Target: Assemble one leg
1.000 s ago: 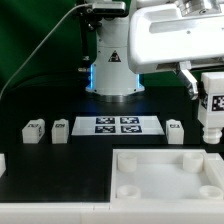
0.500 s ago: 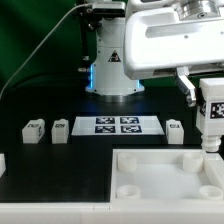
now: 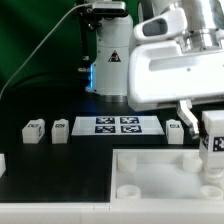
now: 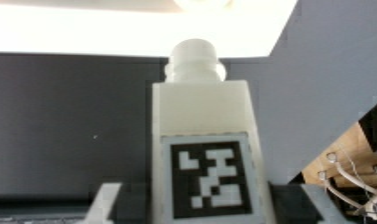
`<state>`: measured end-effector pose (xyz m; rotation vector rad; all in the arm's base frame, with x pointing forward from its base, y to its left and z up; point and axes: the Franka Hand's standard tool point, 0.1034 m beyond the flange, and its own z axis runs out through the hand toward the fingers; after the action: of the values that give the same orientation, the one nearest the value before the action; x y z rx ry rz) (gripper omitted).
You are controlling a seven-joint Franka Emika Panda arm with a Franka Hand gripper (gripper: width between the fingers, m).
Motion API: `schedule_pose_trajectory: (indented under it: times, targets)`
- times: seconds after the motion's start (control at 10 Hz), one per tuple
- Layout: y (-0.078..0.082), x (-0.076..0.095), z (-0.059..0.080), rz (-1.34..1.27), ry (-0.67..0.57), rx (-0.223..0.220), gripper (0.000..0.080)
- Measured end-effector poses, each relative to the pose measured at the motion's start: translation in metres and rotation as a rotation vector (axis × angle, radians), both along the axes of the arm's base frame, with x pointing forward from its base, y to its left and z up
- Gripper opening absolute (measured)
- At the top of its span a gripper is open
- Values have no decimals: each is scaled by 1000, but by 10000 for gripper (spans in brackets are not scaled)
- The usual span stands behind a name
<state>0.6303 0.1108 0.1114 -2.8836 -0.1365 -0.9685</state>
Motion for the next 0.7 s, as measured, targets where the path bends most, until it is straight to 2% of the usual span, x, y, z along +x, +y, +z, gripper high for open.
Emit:
schedule_pose_trajectory:
  times: [0.3,0.7]
  targets:
    - [3,-7,-20,2,28,-1,294]
    - [4,-8,-22,6,31,-3,294]
